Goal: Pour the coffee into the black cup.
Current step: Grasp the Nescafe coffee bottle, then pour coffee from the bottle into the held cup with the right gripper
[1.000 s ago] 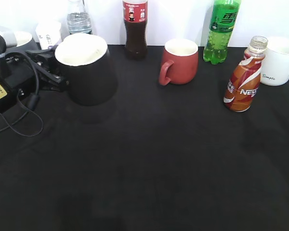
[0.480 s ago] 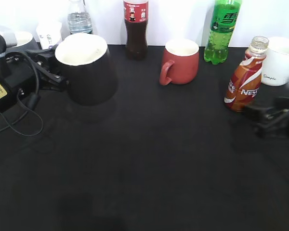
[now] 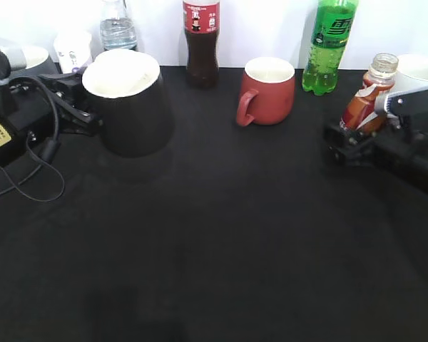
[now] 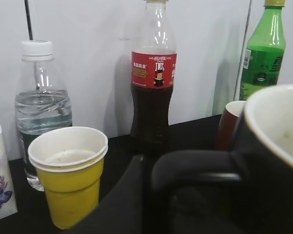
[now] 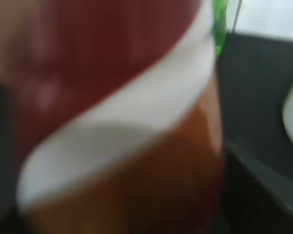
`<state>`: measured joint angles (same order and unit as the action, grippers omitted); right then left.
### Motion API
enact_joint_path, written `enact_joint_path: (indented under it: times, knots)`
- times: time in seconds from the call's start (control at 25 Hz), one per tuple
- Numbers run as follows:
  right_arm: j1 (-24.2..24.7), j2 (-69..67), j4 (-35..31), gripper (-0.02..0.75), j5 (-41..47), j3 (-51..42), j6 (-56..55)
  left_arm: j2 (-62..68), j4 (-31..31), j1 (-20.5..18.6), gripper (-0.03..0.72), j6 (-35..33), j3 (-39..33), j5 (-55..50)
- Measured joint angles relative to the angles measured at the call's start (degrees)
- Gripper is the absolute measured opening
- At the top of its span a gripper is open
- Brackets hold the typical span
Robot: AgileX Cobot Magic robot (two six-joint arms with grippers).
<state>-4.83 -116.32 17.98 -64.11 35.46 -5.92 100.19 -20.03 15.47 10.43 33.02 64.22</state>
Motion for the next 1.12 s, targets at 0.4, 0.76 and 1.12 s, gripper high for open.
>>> enact_joint_path:
  times: [0.4,0.76,1.12]
  knots:
    - [0.0,1.94,4.74,0.529,-2.3,0.04,-0.94,0.0,-5.07,0.81,0.036,0.17,0.0,-0.13]
    - [-9.59,32.08,18.63,0.529,16.88,0.04,1.99,1.16,-5.8,18.15,0.036,4.24,11.05,-7.88]
    - [-10.47,32.71,18.36,0.529,18.66,4.85,38.02,2.71,-3.77,23.3,0.036,4.24,14.11,-11.09]
